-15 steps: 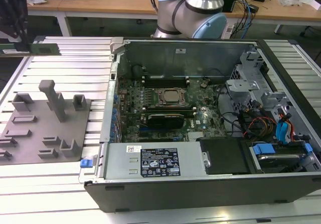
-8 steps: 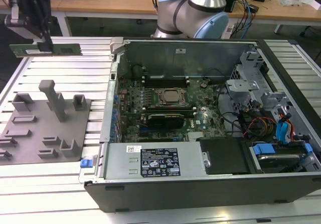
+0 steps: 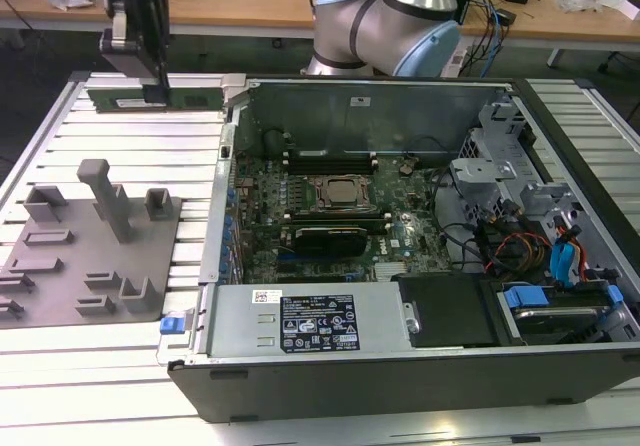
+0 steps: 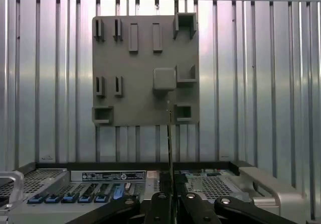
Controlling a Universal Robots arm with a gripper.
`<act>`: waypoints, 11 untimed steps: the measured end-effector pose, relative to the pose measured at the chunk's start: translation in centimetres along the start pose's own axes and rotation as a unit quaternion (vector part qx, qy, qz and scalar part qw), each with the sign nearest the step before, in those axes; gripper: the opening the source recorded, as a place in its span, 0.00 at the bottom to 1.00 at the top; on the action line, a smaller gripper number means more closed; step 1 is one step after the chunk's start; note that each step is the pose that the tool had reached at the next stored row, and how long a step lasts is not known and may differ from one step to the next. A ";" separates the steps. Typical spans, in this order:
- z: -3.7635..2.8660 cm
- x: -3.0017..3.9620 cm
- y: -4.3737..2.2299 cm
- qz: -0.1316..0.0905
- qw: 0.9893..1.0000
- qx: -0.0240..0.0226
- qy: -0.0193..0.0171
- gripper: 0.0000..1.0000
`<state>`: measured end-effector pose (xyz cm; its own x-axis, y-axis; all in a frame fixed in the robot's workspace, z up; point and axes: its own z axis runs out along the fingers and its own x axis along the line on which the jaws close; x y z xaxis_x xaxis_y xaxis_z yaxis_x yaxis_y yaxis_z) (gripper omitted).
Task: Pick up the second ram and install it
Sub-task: 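Pick up the second ram and move it above second insertion slot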
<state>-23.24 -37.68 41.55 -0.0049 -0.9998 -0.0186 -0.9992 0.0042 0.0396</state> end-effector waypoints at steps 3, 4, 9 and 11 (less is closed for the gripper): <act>-0.10 -0.01 -2.30 0.000 1.000 -0.001 0.000 0.13; -0.12 -0.01 -2.95 0.000 1.000 -0.002 0.000 0.13; -0.27 -0.03 -6.69 0.000 1.000 -0.005 0.000 0.13; -0.36 -0.05 -9.09 0.000 1.000 -0.008 0.000 0.13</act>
<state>-14.14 -37.68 41.55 -0.0053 -0.9998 -0.0184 -0.9985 0.0043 0.0549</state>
